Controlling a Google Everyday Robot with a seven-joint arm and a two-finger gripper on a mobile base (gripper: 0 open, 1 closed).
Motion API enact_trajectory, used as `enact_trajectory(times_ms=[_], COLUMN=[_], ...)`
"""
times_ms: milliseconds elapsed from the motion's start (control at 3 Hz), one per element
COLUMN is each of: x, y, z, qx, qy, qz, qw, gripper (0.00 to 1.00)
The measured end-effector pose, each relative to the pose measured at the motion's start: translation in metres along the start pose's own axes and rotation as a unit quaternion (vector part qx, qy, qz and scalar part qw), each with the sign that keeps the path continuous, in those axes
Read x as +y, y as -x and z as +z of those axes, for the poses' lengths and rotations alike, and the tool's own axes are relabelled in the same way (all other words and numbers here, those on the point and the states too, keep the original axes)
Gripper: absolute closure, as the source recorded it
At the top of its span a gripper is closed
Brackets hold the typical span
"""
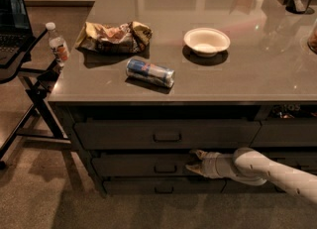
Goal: Open middle drawer
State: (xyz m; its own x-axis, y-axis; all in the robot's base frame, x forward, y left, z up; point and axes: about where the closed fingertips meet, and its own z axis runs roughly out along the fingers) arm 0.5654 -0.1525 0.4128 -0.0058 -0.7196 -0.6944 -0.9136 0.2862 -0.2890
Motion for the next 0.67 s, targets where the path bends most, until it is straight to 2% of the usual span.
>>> enact_trajectory(times_ms=[667], x=[0.0032], y=[0.0001], z=[-0.0042], qx=[0.002], qy=[0.001], qz=[0.007], qw=[1.0000], gripper=[1.00])
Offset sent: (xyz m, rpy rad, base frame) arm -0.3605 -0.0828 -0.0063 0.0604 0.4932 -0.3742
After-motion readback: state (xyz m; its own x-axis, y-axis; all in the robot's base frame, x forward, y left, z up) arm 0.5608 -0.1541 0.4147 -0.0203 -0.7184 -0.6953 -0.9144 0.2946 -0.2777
